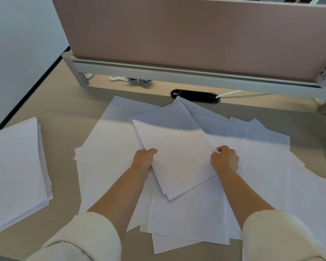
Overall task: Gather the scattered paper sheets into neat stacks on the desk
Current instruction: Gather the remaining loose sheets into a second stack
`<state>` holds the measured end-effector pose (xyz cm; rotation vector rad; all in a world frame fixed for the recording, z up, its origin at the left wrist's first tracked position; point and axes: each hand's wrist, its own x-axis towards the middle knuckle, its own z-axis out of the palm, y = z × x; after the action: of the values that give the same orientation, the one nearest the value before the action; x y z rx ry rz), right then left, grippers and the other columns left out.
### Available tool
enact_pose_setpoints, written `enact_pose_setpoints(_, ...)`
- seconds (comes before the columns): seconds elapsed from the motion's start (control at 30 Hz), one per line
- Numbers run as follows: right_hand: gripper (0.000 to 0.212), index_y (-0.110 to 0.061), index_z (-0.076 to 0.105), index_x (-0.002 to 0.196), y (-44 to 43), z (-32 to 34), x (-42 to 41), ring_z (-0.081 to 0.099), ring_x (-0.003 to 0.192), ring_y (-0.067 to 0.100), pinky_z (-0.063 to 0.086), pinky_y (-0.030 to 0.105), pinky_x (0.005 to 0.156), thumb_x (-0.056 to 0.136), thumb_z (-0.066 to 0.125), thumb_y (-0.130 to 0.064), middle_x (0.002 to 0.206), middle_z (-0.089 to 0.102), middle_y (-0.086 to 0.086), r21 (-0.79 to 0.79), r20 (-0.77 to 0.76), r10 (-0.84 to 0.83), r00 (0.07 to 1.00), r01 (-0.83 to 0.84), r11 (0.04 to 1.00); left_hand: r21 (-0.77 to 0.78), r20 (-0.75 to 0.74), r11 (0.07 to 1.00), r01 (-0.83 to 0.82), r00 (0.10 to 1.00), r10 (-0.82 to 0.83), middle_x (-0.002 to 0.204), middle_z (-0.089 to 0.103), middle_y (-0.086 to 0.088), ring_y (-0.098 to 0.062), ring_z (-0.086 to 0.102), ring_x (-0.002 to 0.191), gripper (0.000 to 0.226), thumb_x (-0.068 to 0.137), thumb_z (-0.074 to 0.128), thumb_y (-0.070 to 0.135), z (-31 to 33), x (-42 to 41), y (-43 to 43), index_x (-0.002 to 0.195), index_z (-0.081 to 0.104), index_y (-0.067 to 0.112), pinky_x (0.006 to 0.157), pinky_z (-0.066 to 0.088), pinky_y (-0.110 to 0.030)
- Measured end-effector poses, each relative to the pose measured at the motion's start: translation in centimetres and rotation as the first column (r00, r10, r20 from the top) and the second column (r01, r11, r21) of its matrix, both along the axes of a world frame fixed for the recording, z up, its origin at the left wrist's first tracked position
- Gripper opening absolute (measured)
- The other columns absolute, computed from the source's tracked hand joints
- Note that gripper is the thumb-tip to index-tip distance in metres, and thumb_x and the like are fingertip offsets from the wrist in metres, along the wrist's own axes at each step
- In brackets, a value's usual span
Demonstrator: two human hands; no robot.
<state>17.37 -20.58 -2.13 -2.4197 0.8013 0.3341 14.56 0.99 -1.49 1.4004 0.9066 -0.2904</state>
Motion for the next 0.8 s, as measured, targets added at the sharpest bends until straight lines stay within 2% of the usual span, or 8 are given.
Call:
enact_pose_setpoints(0.07,0.033,-0.015,0.056,0.117,-0.2,0.1,0.1,0.045,0.113,0.03,0.039,0.041,0.094,0.088,0.042,-0.008,0.121,0.051,0.01,-0.001,-0.007,0.004,1.0,-0.004,1.0,-0.004,0.006,1.0,0.001,1.0,-0.001,0.08,0.061,-0.009,-0.022,0.058,0.068,0.006,0.089,0.055,0.007,-0.1,0.1,-0.2,0.085,0.059,0.008,0.062,0.048,-0.028)
enact_pose_setpoints(0.13,0.032,-0.015,0.055,0.117,-0.4,0.1,0.1,0.045,0.113,0.029,0.039,0.04,0.094,0.088,0.043,-0.008,0.121,0.052,0.009,0.004,-0.004,0.01,1.0,-0.01,1.0,0.042,0.024,0.999,0.029,0.999,-0.03,0.095,0.066,-0.013,-0.026,0.062,0.08,0.004,0.087,0.057,0.008,-0.5,0.4,-0.3,0.089,0.06,0.01,0.076,0.053,-0.036)
enact_pose_setpoints(0.2,0.035,-0.016,0.051,0.123,-0.5,0.1,0.0,0.044,0.117,0.029,0.037,0.041,0.098,0.089,0.046,-0.01,0.126,0.051,0.008,0.008,0.011,0.022,1.0,-0.022,1.0,0.172,0.033,0.981,0.093,0.994,-0.1,0.114,0.063,-0.013,-0.031,0.061,0.099,0.02,0.086,0.06,0.011,-0.7,0.5,-0.4,0.105,0.057,0.009,0.091,0.052,-0.04)
enact_pose_setpoints(0.33,0.045,-0.017,0.041,0.135,-0.6,0.3,-0.4,0.039,0.127,0.029,0.031,0.041,0.104,0.092,0.052,-0.024,0.137,0.045,0.006,0.005,0.121,0.037,0.992,-0.037,0.999,0.411,0.077,0.881,0.234,0.954,-0.289,0.129,0.054,-0.009,-0.03,0.052,0.117,0.052,0.089,0.056,0.011,-0.2,0.4,-0.3,0.136,0.037,0.011,0.096,0.043,-0.034)
enact_pose_setpoints(0.47,0.042,-0.013,0.046,0.132,-0.8,0.6,-0.4,0.041,0.125,0.029,0.035,0.04,0.102,0.093,0.052,-0.029,0.136,0.048,0.009,0.076,0.202,0.06,0.978,-0.077,0.994,0.352,0.12,0.91,0.219,0.954,-0.276,0.117,0.051,-0.006,-0.026,0.051,0.099,0.056,0.088,0.046,0.001,0.4,0.3,1.2,0.14,0.03,0.017,0.08,0.045,-0.032)
enact_pose_setpoints(0.6,0.044,-0.011,0.044,0.134,-1.4,0.5,-0.9,0.04,0.127,0.031,0.036,0.039,0.1,0.095,0.047,-0.033,0.138,0.044,0.011,0.114,0.092,-0.008,0.996,-0.003,0.994,0.167,0.149,0.955,0.246,0.951,-0.271,0.102,0.056,-0.002,-0.023,0.057,0.088,0.047,0.089,0.045,-0.004,1.0,-0.6,1.9,0.13,0.038,0.018,0.071,0.05,-0.033)
enact_pose_setpoints(0.7,0.046,-0.009,0.041,0.136,-1.9,0.3,-1.4,0.039,0.129,0.032,0.035,0.041,0.103,0.097,0.043,-0.033,0.14,0.041,0.014,0.149,0.054,-0.074,0.996,0.065,0.987,0.075,0.084,0.937,0.34,0.935,-0.346,0.108,0.06,-0.009,-0.031,0.06,0.094,0.042,0.089,0.046,-0.004,0.6,-1.7,1.8,0.126,0.042,0.015,0.084,0.052,-0.045)
enact_pose_setpoints(0.8,0.046,-0.008,0.04,0.136,-2.3,0.3,-1.6,0.042,0.127,0.034,0.035,0.042,0.103,0.097,0.041,-0.032,0.141,0.04,0.016,0.218,0.064,-0.153,0.986,0.136,0.966,0.096,0.013,0.873,0.478,0.877,-0.481,0.106,0.06,-0.005,-0.029,0.06,0.097,0.039,0.088,0.048,-0.002,0.3,-2.9,0.9,0.121,0.042,0.018,0.088,0.052,-0.043)
